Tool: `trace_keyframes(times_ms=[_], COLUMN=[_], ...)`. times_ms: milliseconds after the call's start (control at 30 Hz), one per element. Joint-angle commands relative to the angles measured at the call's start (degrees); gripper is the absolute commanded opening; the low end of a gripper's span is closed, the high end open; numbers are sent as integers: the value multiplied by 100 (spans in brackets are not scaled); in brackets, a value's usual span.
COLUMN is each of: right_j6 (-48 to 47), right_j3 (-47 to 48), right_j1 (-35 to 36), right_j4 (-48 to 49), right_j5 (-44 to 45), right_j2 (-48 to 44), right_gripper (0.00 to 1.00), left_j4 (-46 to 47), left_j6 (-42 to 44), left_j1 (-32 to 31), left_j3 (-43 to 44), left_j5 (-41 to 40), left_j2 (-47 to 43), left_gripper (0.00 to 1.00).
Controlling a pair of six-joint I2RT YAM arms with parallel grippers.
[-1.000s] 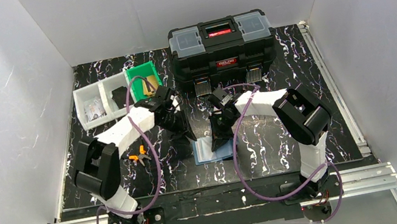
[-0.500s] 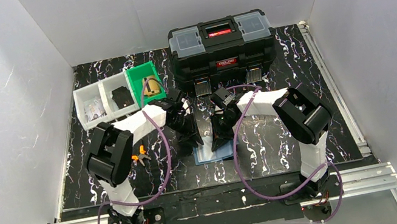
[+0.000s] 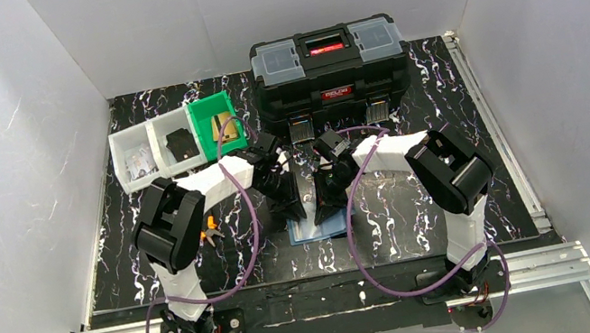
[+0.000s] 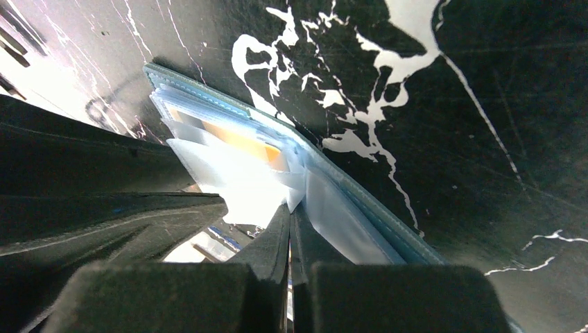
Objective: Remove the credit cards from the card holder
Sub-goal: Remove the credit card from the card holder.
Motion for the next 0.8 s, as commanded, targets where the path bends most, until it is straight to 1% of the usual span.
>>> trace_keyframes(times_ms=[0,133,300,333,467,567,633,767], right_j6=[-195,-199,-204,-206,-235,-277,-301,-346], right_j3=[-337,-334,-286,-261,-88,118,216,276], right_j1=[98,97,75,71,46,35,35,35], right_j4=[-62,-60,-85,-111,-335,-579,-744,-1124], right_j5=[899,893,855,855,921,1025,1136,1522], right_j2=[500,436,278,205,-194,-524,-733,-1133], right_gripper=[1,1,1,4,23,34,39,44], left_j4=[4,110,212,205,105,-18,-74,-138], left_j6=[51,-65,-266,-303,-408,-407,-396,-394], left_j1=[-100,-108,-107,-113,-114,-109,-113,-116], left_j3=[103,82,80,72,60,66,83,94], left_j5=[63,100,127,80,-92,-217,-248,-266], left_j2=[219,238,157,110,-29,-121,-166,-270], left_gripper=[24,17,0,0,0,0,0,0])
